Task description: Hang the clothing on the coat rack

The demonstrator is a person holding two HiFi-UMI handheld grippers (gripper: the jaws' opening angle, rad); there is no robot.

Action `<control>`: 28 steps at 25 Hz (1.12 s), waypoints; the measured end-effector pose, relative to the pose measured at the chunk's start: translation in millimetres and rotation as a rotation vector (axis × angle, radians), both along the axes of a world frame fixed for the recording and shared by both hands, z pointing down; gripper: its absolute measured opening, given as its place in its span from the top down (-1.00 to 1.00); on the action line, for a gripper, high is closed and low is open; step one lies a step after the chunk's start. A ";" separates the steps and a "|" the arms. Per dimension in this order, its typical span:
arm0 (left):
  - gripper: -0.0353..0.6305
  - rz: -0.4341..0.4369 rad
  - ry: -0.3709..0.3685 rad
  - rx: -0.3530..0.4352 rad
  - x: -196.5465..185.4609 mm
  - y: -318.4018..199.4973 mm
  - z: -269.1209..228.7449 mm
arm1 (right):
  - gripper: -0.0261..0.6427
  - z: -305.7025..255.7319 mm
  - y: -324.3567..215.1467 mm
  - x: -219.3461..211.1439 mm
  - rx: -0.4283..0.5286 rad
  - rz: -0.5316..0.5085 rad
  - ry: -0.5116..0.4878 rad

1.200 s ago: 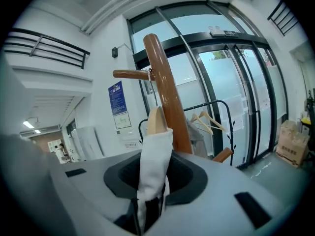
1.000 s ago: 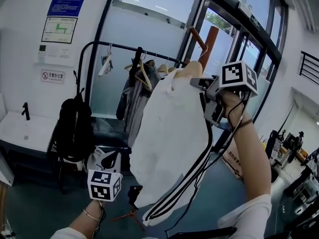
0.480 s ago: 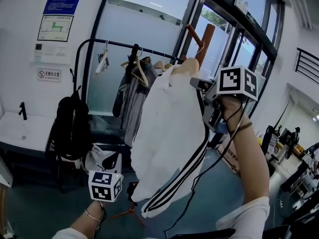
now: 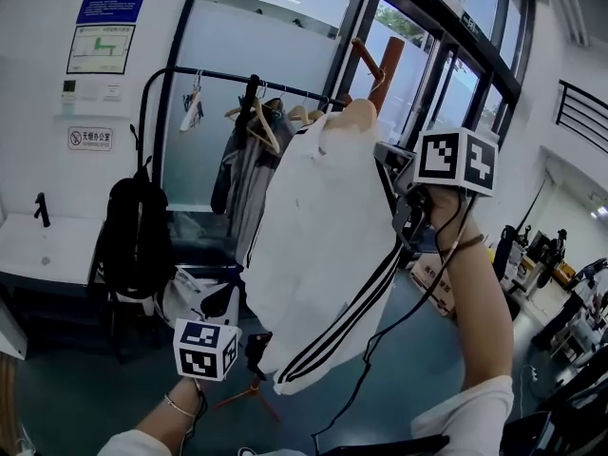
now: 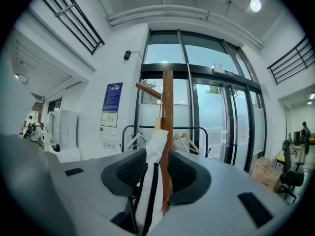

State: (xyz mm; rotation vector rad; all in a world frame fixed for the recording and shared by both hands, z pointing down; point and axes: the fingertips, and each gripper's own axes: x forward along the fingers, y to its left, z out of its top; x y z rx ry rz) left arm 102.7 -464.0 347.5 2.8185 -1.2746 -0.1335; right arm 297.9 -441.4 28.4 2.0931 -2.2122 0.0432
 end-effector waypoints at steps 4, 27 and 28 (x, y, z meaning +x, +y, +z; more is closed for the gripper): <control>0.87 0.032 -0.010 -0.006 2.6 12.4 3.9 | 0.46 0.7 16.9 5.1 0.031 0.034 -0.003; 0.87 0.187 -0.063 -0.042 58.6 78.5 31.6 | 0.53 92.4 121.7 42.4 0.078 0.132 0.022; 0.87 0.183 -0.064 -0.042 61.0 79.8 31.3 | 0.53 101.3 124.9 44.9 0.068 0.127 0.025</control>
